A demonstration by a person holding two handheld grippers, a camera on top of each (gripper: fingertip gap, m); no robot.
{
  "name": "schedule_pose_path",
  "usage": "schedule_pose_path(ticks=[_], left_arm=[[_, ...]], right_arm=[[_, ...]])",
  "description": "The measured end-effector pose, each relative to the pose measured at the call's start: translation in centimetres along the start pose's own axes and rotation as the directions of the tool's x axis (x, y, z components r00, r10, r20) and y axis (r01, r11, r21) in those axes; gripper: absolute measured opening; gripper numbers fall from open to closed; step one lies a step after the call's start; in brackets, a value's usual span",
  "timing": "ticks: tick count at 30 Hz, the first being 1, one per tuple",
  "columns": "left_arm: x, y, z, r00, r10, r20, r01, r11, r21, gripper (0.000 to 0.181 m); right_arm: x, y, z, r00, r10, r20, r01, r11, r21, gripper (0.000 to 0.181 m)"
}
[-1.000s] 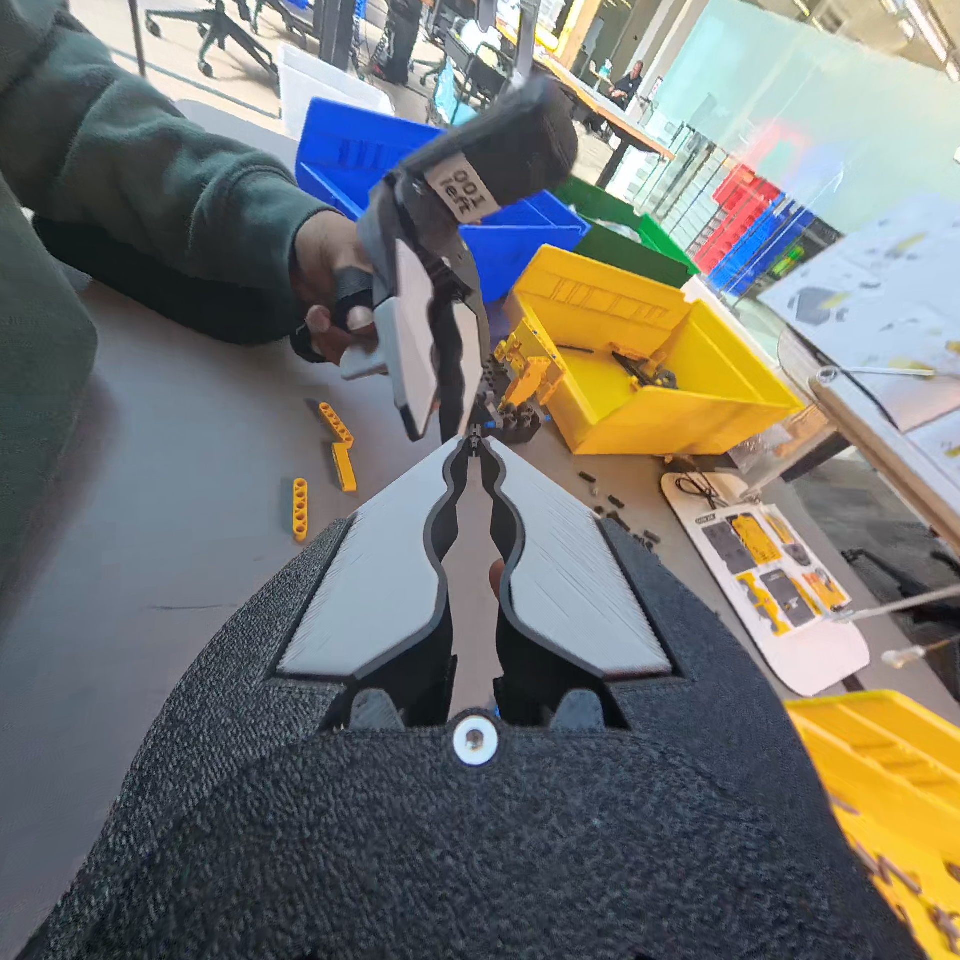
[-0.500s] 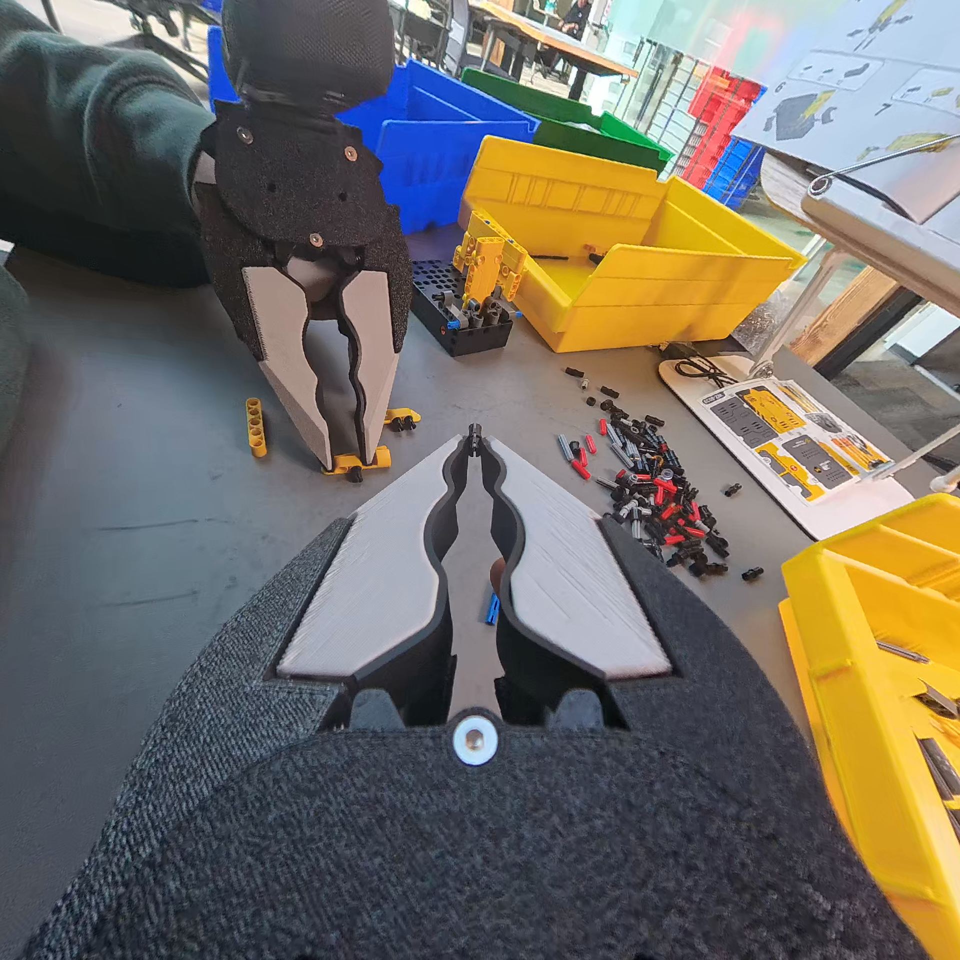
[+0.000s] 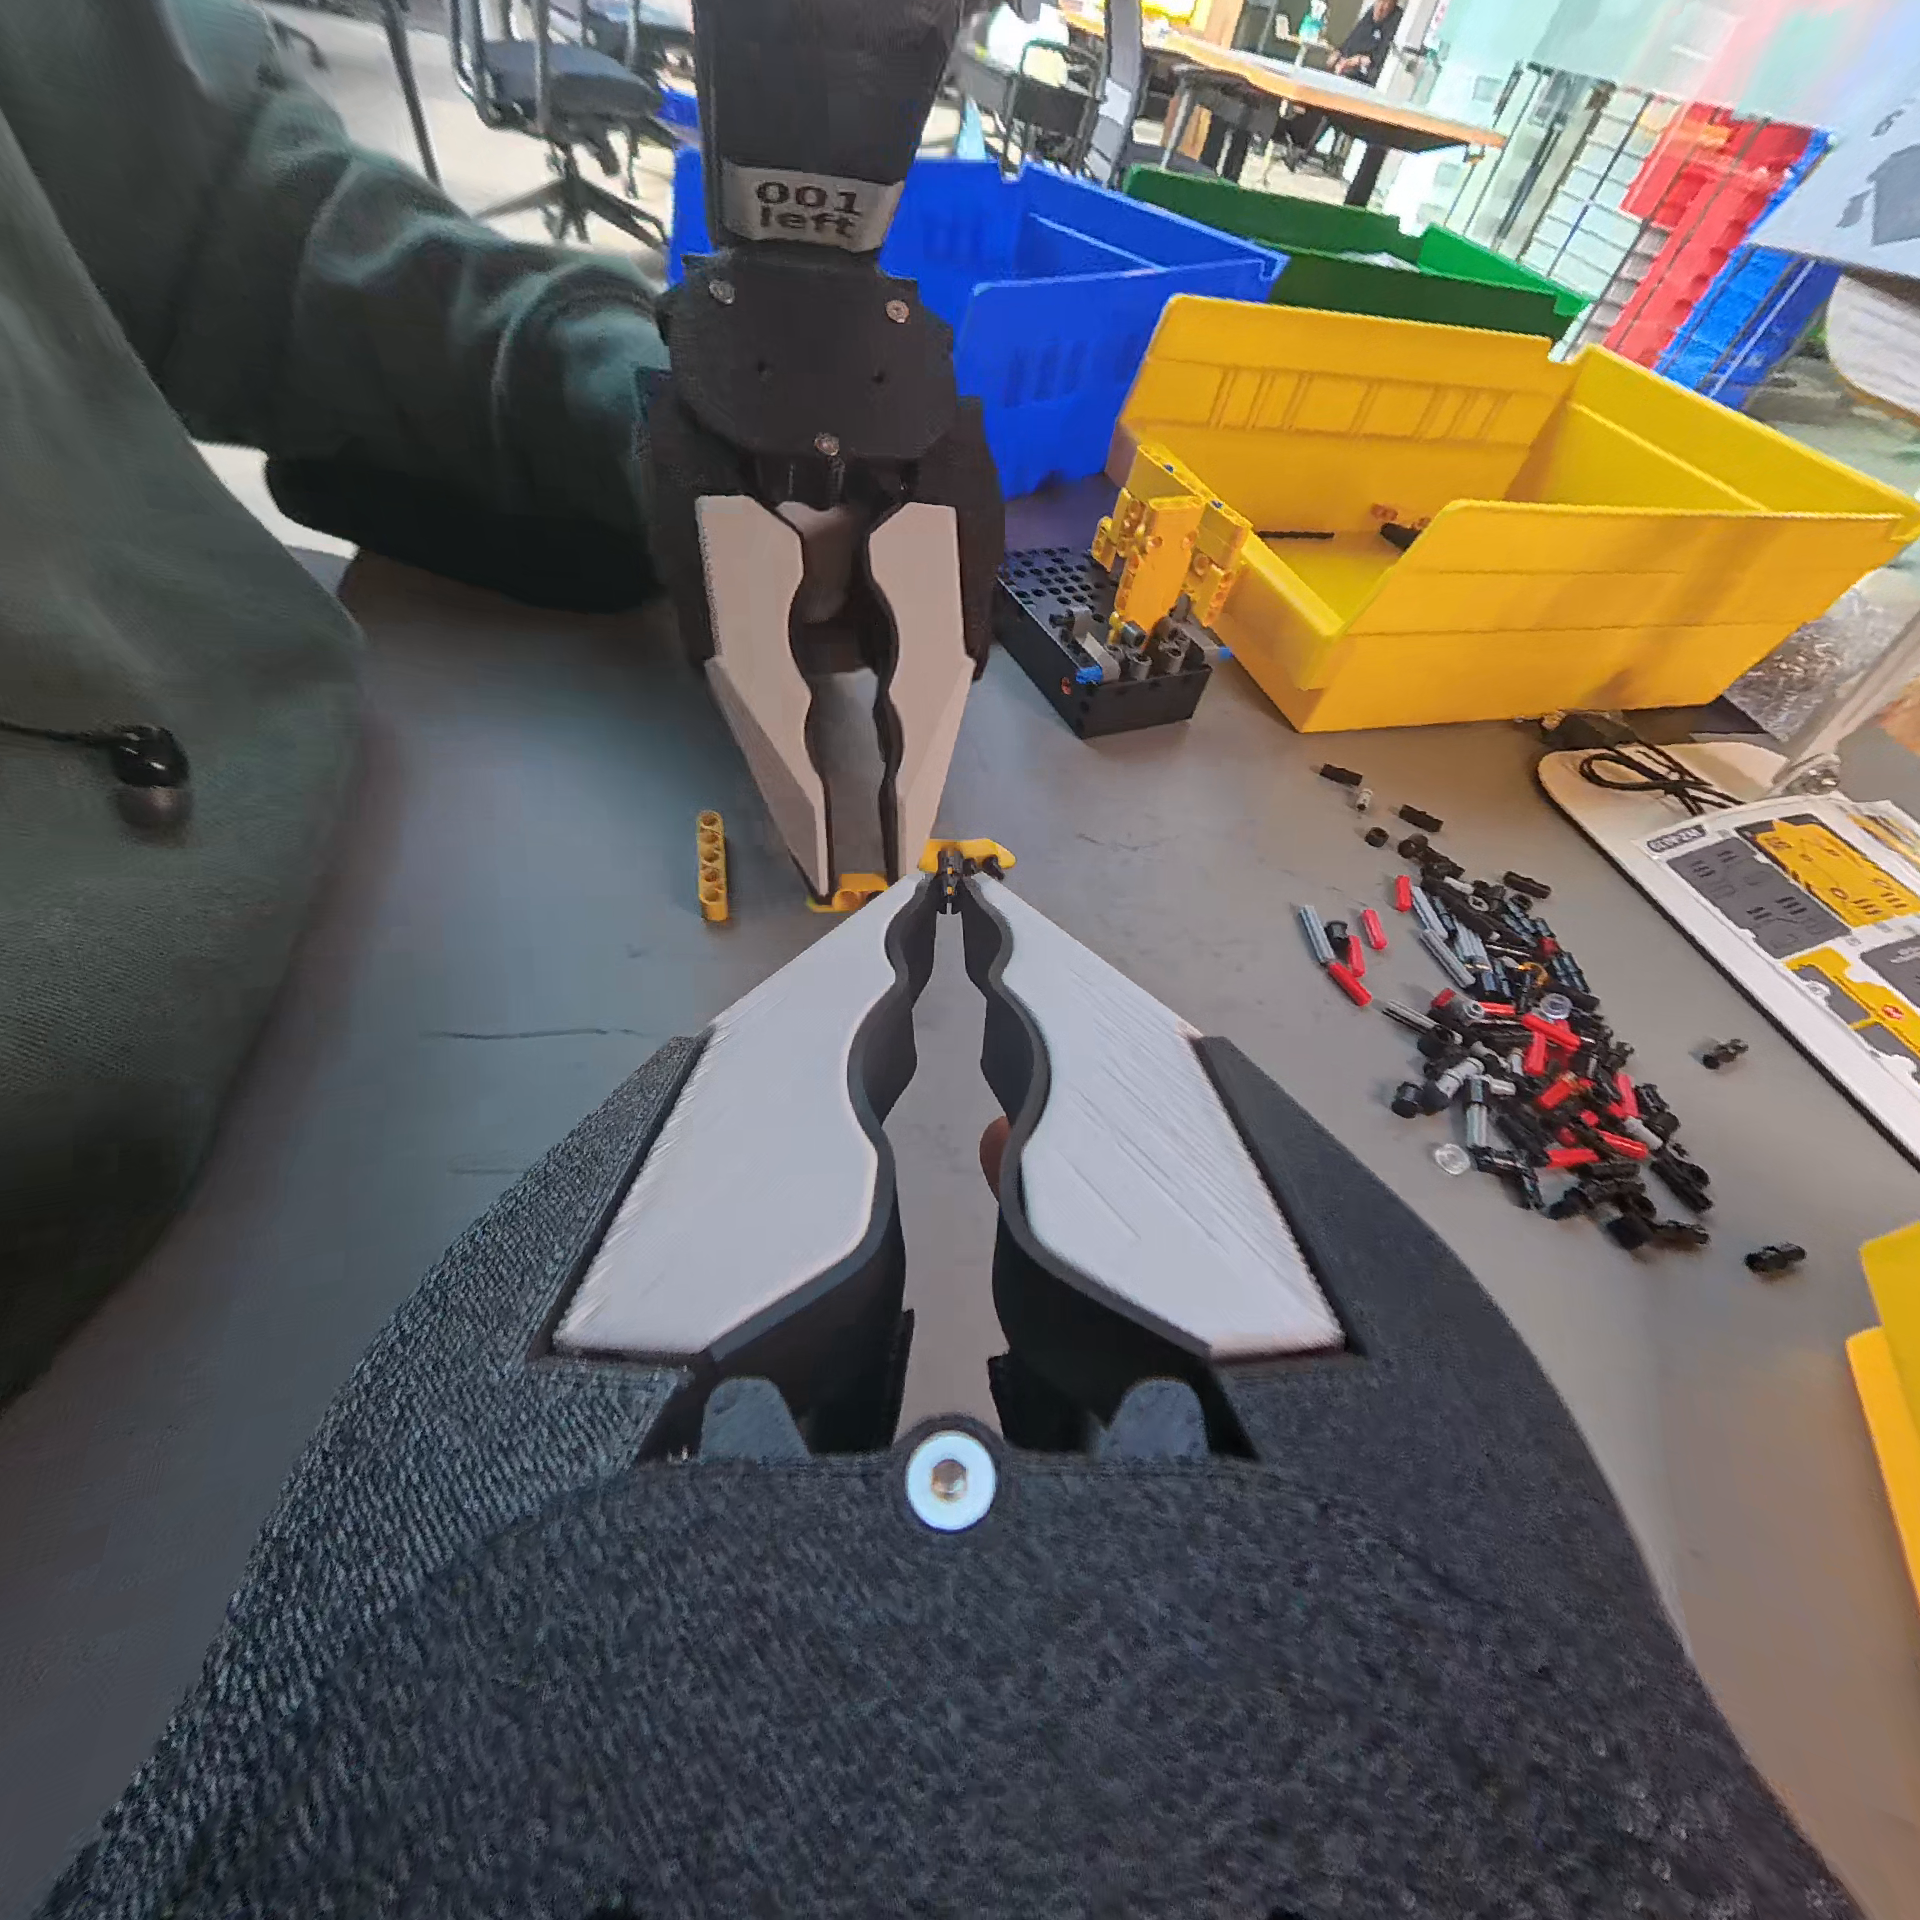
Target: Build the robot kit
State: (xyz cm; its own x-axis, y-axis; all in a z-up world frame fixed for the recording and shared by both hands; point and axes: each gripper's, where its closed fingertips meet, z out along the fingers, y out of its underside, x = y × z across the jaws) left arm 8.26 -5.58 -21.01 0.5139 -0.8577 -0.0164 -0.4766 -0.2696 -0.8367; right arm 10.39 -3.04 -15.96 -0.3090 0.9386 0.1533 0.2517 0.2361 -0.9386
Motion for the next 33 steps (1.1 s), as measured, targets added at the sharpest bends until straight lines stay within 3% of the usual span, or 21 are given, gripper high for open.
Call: schedule_pose_path(ticks=[2,5,14,21,26,33], left_arm=[[0.1,-2.8,-1.4,1.0,0.011,0.018,-0.014,0.989,0.147,0.013],[-0.4,-4.7,-2.6,0.993,0.054,0.102,-0.077,0.97,0.23,0.013],[-1.7,-4.5,-2.6,0.904,0.263,0.338,-0.316,0.942,0.112,0.013],[-1.7,-4.5,-2.7,0.845,0.355,0.399,-0.409,0.911,0.055,0.013],[-1.8,-4.8,-3.0,0.799,0.4,0.449,-0.46,0.887,0.028,0.013],[-1.3,-4.9,-3.0,0.759,0.461,0.461,-0.519,0.855,0.0,0.013]], right_arm=[[-0.9,-1.0,0.1,0.998,0.035,0.05,-0.037,0.999,0.04,0.004],[-1.2,-2.1,0.7,0.993,0.09,0.075,-0.094,0.994,0.053,0.004],[-0.5,-1.2,2.4,0.968,0.243,0.064,-0.243,0.97,-0.002,0.004],[-0.4,-1.2,2.7,0.926,0.363,0.103,-0.364,0.931,-0.003,0.004],[-0.3,-1.5,2.6,0.851,0.5,0.161,-0.509,0.861,0.013,0.003],[-0.7,-1.5,2.5,0.782,0.582,0.223,-0.594,0.804,-0.02,0.003]])
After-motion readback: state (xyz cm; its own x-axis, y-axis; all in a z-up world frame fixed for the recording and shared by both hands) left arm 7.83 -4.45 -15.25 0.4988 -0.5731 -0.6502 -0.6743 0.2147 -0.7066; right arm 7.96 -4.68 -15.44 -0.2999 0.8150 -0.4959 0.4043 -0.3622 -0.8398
